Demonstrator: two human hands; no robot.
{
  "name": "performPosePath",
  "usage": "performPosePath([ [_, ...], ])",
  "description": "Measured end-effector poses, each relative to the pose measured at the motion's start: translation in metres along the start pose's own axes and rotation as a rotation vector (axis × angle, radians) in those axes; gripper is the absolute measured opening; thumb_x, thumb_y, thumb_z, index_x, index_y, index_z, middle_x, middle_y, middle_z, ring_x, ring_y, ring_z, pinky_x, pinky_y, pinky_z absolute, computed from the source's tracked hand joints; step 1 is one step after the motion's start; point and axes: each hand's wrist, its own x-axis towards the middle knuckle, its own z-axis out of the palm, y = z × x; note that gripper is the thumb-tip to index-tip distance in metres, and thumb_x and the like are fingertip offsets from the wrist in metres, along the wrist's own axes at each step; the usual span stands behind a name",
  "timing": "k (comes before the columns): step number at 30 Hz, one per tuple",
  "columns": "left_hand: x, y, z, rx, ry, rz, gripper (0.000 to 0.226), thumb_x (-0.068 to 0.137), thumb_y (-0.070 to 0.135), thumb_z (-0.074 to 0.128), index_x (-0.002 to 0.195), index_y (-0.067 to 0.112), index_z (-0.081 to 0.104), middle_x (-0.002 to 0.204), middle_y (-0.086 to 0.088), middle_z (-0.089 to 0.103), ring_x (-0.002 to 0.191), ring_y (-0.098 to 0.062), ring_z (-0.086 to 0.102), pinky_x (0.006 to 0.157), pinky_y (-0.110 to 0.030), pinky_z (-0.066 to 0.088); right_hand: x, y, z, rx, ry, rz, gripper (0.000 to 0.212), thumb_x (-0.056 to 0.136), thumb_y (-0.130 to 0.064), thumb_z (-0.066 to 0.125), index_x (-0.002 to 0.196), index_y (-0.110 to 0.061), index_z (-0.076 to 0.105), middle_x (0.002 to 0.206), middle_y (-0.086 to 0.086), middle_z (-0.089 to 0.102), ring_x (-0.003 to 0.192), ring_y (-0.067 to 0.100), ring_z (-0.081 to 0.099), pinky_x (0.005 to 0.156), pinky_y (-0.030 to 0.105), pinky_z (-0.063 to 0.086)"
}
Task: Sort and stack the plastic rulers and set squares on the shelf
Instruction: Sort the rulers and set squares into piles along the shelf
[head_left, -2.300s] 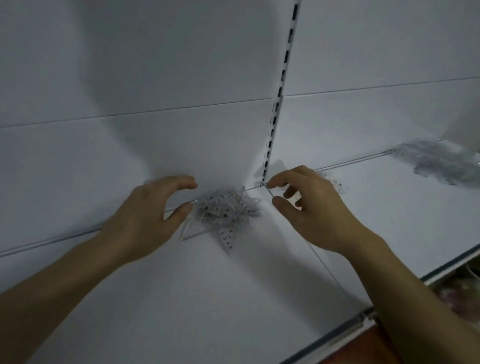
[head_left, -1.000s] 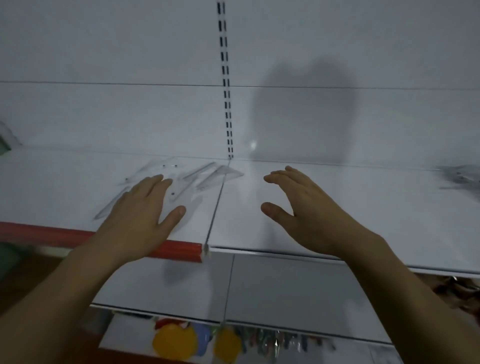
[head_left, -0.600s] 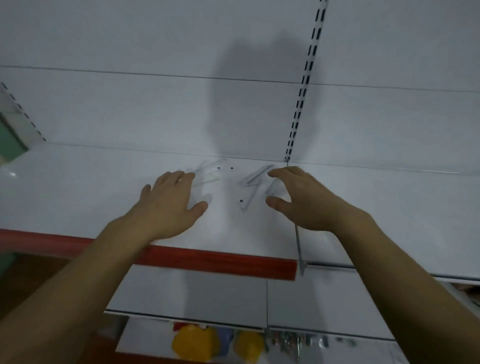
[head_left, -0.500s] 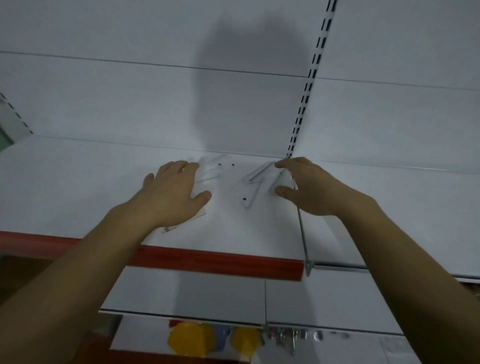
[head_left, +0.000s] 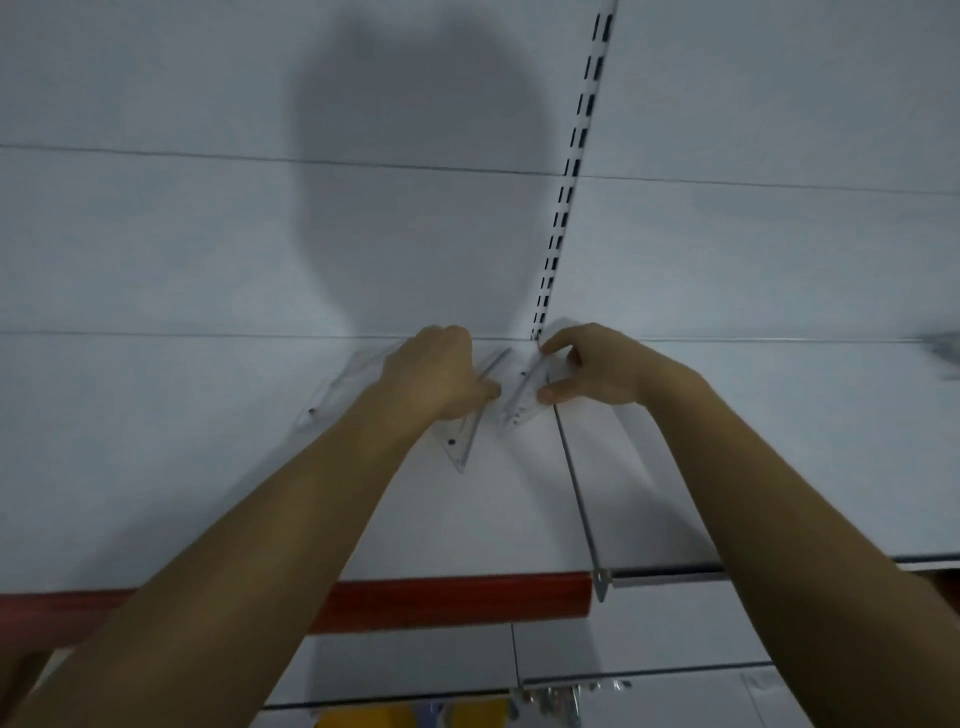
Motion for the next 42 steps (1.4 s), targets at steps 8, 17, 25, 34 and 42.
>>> performPosePath([
  [8, 0.012, 0.0, 0.007, -0.155, 0.023, -0.007, 0.052, 0.077, 0.035, 0.084, 0.119, 0.011, 0.065, 0.112, -0.006, 0.067, 0.101, -0.022, 0.063, 0.088, -0.033, 0.051, -0.003, 0.034, 0.012, 0.39, 0.276, -0.066, 0.022, 0.087, -0.011, 0.073, 0.104, -0.023, 0.064, 0.082, -0.001, 0.065, 0.07, 0.012, 0.06, 0.07, 0.029, 0.05],
  [17, 0.017, -0.01, 0.015, -0.252, 0.094, 0.002, 0.024, 0.083, 0.03, 0.079, 0.101, 0.017, 0.071, 0.086, 0.005, 0.067, 0.075, -0.006, 0.06, 0.061, -0.02, 0.042, -0.037, 0.031, -0.006, 0.806, 0.417, -0.032, 0.014, 0.102, -0.013, 0.054, 0.097, -0.009, 0.066, 0.08, 0.007, 0.067, 0.056, 0.017, 0.062, 0.05, 0.023, 0.048],
  [25, 0.007, -0.002, 0.001, -0.323, 0.214, 0.062, 0.018, 0.087, 0.03, 0.075, 0.103, 0.021, 0.074, 0.084, 0.01, 0.068, 0.076, 0.0, 0.061, 0.061, -0.013, 0.038, -0.075, 0.048, -0.002, 0.966, 0.432, 0.057, 0.027, 0.1, 0.002, 0.043, 0.105, -0.008, 0.067, 0.086, 0.011, 0.067, 0.05, 0.016, 0.051, 0.049, 0.024, 0.043],
  [34, 0.006, 0.095, -0.008, -0.41, 0.242, 0.26, 0.012, 0.092, 0.031, 0.067, 0.08, 0.031, 0.067, 0.074, 0.012, 0.067, 0.064, -0.003, 0.063, 0.06, -0.024, 0.043, -0.118, 0.124, -0.037, 1.23, 0.556, 0.1, 0.016, 0.102, -0.001, 0.05, 0.11, -0.003, 0.064, 0.087, 0.02, 0.075, 0.081, 0.033, 0.076, 0.072, 0.036, 0.063],
  [42, 0.038, 0.253, 0.047, -0.407, 0.17, 0.372, 0.014, 0.094, 0.026, 0.063, 0.08, 0.026, 0.063, 0.062, 0.008, 0.068, 0.052, -0.007, 0.061, 0.057, -0.028, 0.046, -0.165, 0.285, -0.091, 0.96, 0.762, 0.213, 0.011, 0.1, -0.014, 0.059, 0.095, -0.005, 0.063, 0.063, 0.013, 0.069, 0.045, 0.024, 0.056, 0.048, 0.032, 0.047],
])
